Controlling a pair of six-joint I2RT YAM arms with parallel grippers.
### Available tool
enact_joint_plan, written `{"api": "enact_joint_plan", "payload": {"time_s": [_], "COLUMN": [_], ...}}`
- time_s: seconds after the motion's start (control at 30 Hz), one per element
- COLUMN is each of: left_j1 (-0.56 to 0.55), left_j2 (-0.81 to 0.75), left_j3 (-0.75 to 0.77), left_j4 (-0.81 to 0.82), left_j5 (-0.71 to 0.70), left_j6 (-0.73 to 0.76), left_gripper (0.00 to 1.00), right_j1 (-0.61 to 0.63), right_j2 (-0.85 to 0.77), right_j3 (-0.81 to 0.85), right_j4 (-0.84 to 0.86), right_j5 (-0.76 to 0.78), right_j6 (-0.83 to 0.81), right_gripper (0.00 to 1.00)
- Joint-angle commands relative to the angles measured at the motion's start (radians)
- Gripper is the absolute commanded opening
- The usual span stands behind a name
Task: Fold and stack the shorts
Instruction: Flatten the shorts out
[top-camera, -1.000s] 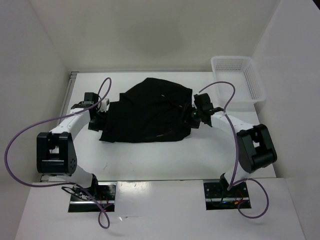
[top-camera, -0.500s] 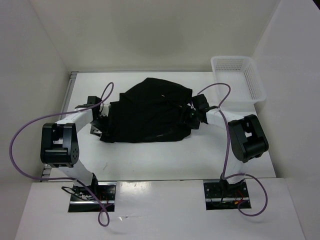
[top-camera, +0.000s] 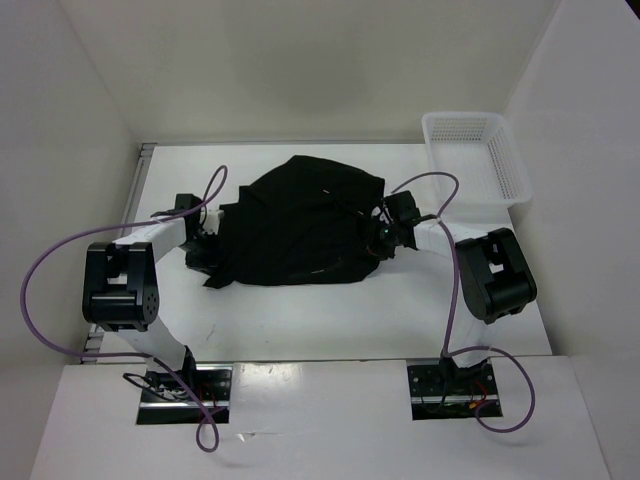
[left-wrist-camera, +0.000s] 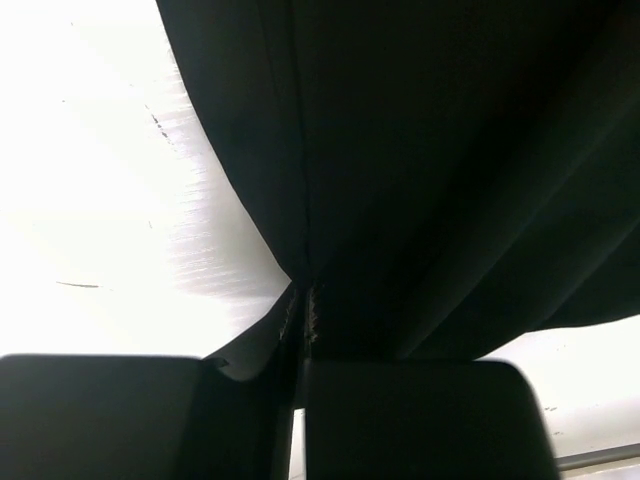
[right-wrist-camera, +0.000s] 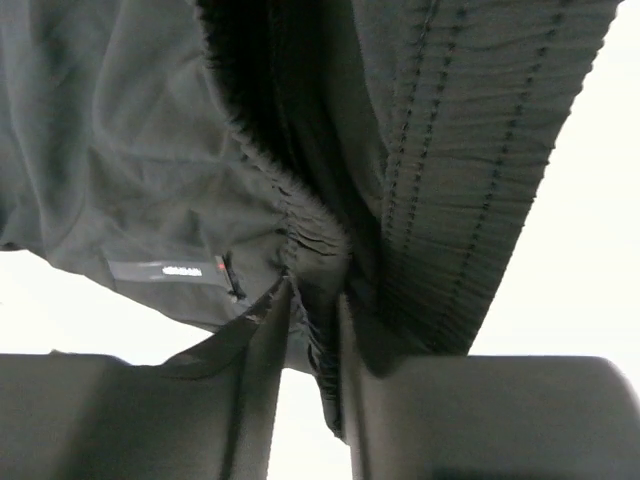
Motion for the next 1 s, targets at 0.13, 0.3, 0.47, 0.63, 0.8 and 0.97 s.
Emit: {"api": "enact_joint_plan", "payload": {"time_s": [0.13, 0.3, 0.47, 0.63, 0.8, 0.97], "left_j1": [0.003, 0.003, 0.003, -0.006, -0.015, -0.015], "left_j2": [0.026, 0.001, -0.043, -0.052, -0.052, -0.032], "left_j3": [-0.016, 0.007, 0.064, 0.088, 0.099, 0.263], "left_j4": [-0.007, -0.030, -0.092, -0.176, -0.233, -0.215], "left_j5": [0.004, -0.102, -0.108, -0.027, 0.022, 0.111], "left_j6": [0.004, 0.004, 0.004, 0.004, 0.004, 0.004], "left_gripper": [0.00, 0.00, 0.00, 0.02, 0.19, 0.36], "right_j1": [-0.026, -0.058, -0.134, -0.134, -0.134, -0.134], "right_j2": [-0.025, -0.257, -0.442, -0.448, -0.417, -0.427], "right_j3": [0.007, 0.007, -0.037, -0.120, -0.086, -0.063], "right_j4": [-0.012, -0.249, -0.459, -0.503, -0.610, -0.657], "right_j5": [-0.091, -0.105, -0.112, -0.146, -0.091, -0.043], "right_j6": [-0.008, -0.031, 0.007, 0.030, -0.026, -0.049], "right_gripper": [0.00, 0.00, 0.00, 0.00, 0.00, 0.00]}}
